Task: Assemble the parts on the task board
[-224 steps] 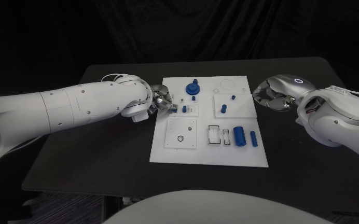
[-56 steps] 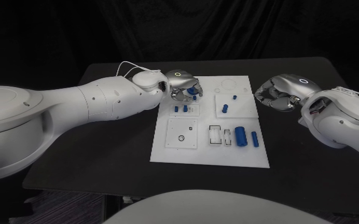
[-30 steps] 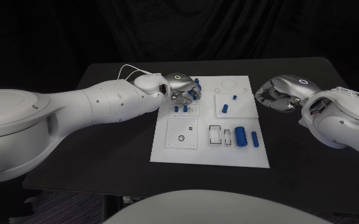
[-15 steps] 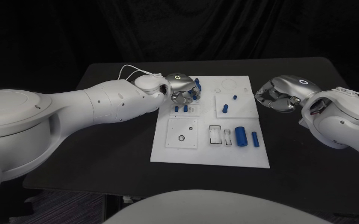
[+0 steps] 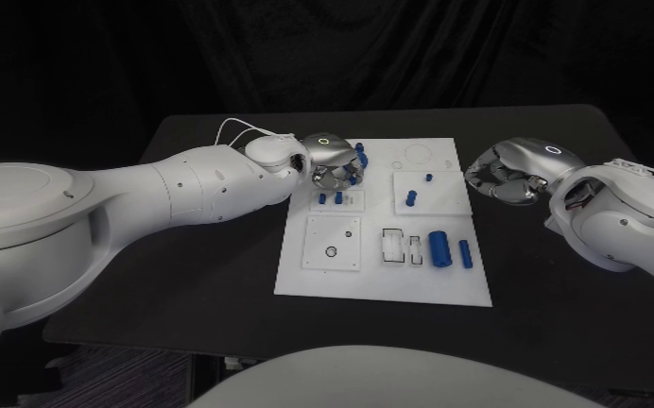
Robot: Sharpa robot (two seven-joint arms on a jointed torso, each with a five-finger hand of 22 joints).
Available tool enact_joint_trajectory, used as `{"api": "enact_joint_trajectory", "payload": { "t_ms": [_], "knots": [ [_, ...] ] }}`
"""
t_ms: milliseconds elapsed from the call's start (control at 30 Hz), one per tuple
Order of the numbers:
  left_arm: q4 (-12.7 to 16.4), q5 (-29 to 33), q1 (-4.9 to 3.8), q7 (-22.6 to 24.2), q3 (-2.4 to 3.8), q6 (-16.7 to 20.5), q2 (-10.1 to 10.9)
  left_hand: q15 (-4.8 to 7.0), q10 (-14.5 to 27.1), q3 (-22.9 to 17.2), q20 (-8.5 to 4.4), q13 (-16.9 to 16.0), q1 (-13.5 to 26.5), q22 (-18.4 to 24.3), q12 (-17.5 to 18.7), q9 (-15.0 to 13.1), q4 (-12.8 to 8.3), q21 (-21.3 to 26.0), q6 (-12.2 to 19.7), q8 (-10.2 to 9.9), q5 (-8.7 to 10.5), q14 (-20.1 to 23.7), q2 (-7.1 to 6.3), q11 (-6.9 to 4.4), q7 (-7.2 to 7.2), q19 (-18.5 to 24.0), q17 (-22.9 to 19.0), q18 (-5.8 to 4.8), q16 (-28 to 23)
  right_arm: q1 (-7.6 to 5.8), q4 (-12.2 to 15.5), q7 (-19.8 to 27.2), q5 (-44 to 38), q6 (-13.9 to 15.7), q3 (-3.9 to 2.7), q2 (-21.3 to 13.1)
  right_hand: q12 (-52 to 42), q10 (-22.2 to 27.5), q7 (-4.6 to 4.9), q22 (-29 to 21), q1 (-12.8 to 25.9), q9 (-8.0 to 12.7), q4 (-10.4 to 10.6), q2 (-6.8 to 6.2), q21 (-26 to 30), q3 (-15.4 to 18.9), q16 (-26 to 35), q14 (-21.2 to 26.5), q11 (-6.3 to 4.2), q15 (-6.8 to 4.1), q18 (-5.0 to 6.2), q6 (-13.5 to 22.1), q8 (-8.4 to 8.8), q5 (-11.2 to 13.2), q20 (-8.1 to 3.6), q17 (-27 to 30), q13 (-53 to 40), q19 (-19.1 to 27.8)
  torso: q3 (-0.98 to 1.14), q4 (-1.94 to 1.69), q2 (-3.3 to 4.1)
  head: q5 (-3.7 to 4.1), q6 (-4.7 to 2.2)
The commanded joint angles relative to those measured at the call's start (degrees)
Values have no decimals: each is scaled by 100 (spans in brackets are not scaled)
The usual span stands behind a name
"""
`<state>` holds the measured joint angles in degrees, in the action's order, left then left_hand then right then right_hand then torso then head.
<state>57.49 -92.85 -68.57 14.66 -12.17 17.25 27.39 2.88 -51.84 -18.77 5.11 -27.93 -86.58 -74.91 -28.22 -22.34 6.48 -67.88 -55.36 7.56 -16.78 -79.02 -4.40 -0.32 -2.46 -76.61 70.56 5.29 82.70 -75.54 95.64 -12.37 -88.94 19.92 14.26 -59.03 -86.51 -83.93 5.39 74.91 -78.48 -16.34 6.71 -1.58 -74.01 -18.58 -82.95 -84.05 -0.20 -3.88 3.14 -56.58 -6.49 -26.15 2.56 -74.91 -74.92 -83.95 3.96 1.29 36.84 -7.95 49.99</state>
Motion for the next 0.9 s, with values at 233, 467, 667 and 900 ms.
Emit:
{"api": "enact_joint_trajectory", "payload": {
  "t_ms": [233, 467, 667, 900],
  "knots": [
    [40, -7, 15, 171, 3, 155, 37, 51, -252, 43, -21, 122, 56, -867, 191, -60, -40, -46, -200, 71, 47, 18, 77, -2, -26, -35, -72, -43, -61, 0, -10, -75, 10, -73, -4, 10, 37, -206, -5, 1022, 16, -5, -8, 5, 54, -40, 30, -417, -1, -6, 49, -35, -11, -23, -24, -794, -1069, -3, 2, -3, -2, -10, 1],
    [88, -7, 16, 245, 3, 399, 101, 49, -417, 70, -22, 173, 59, -888, 269, -94, -70, -112, -330, 110, -12, -12, 97, 0, -40, -82, -62, -58, -55, 0, -12, -89, 10, -96, -4, 4, 37, -206, -5, 1022, 16, -5, -8, 5, 54, -40, 30, -417, -1, -6, 49, -35, -11, -23, -24, -794, -1069, -3, 5, -4, -1, -11, 1],
    [218, -7, 5, 292, 4, 714, 206, 54, -544, 94, -27, 211, 55, -924, 338, -120, -108, -238, -432, 134, -77, -70, 71, 4, -49, -167, -16, -84, -33, 1, -8, -95, 10, -107, -3, -8, 37, -206, -5, 1022, 16, -5, -8, 5, 54, -40, 30, -417, -1, -6, 49, -35, -11, -23, -24, -794, -1069, -3, 3, -1, 1, -3, 1],
    [585, -6, -214, 317, 4, 948, 410, 58, -628, 103, -32, 235, 64, -937, 379, -132, -114, -285, -488, 142, -102, -98, 53, 3, -54, -203, -6, -93, -28, 1, -1, -110, 10, -131, -3, -22, 37, -206, -5, 1022, 16, -5, -8, 5, 54, -40, 30, -417, -1, -6, 49, -35, -11, -23, -24, -794, -1069, -3, -1, -8, -1, 28, 1]
  ]
}}
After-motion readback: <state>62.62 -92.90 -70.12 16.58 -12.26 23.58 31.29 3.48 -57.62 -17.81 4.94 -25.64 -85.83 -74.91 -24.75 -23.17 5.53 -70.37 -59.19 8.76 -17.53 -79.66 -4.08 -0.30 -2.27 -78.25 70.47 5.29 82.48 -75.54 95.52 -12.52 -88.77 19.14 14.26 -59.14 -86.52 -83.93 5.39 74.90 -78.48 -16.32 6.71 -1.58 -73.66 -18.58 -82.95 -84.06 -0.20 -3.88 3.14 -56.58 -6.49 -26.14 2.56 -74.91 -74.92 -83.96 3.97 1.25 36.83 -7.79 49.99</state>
